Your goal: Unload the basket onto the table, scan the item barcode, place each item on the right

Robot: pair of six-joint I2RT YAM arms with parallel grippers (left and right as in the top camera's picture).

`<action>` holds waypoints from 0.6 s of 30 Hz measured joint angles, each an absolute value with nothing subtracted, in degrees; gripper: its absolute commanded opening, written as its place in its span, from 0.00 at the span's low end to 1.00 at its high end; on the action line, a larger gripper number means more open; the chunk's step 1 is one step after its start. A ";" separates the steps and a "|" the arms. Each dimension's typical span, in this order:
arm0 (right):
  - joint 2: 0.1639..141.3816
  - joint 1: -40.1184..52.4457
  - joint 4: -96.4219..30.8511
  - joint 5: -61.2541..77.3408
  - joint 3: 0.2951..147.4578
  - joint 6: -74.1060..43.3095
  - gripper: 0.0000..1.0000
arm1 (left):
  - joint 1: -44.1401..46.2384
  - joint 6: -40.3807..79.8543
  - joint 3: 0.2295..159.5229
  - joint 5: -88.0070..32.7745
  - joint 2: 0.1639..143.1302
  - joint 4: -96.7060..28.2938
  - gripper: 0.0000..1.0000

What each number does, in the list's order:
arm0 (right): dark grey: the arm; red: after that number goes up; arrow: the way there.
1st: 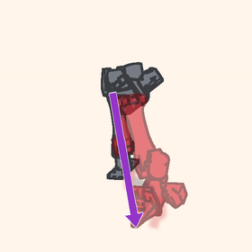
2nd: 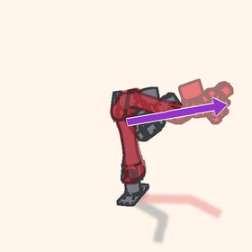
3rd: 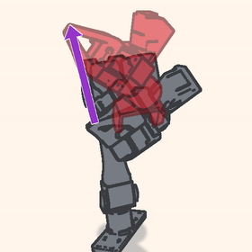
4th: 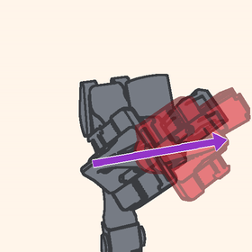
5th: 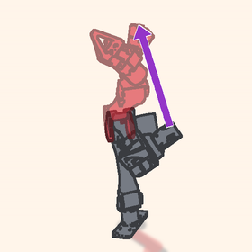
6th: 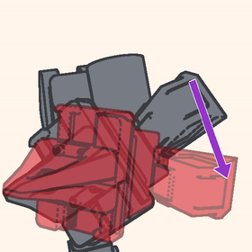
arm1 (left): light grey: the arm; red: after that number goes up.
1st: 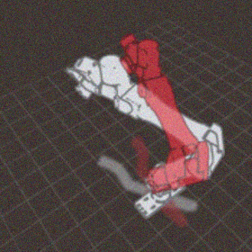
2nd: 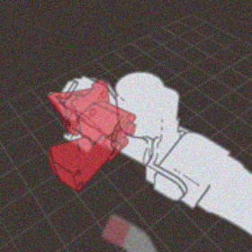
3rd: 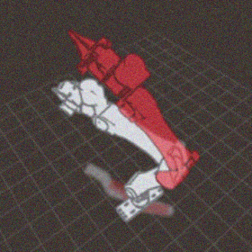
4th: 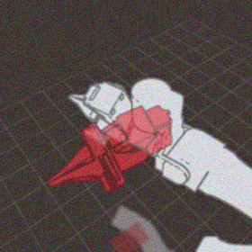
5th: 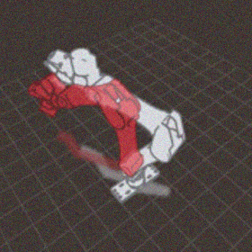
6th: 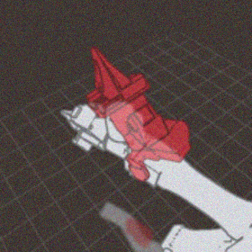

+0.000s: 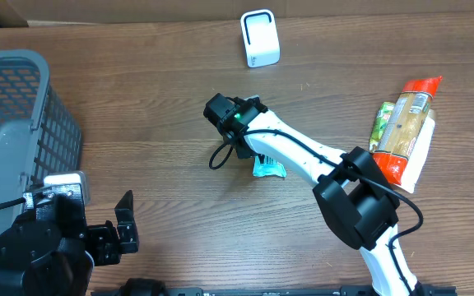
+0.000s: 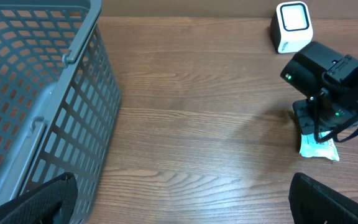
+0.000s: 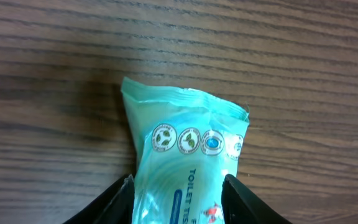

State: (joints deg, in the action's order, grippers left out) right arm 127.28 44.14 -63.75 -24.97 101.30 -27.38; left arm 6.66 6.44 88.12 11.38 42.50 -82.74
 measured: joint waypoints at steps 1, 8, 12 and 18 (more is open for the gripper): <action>127.42 44.14 -63.59 -25.28 101.01 -27.38 0.46 | 6.66 6.44 88.12 11.38 42.50 -82.74 0.99; 127.57 45.01 -60.27 -25.28 98.74 -26.50 0.47 | 6.66 6.44 88.12 11.38 42.50 -82.74 1.00; 127.59 45.21 -59.83 -24.86 97.30 -25.87 0.43 | 6.66 6.44 88.12 11.38 42.50 -82.74 1.00; 127.59 45.19 -59.99 -24.95 97.27 -25.45 0.37 | 6.66 6.42 88.12 11.38 42.50 -82.74 1.00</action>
State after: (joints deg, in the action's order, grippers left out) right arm 127.59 45.19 -59.99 -24.95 97.27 -25.45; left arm 6.66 6.42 88.12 11.38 42.50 -82.74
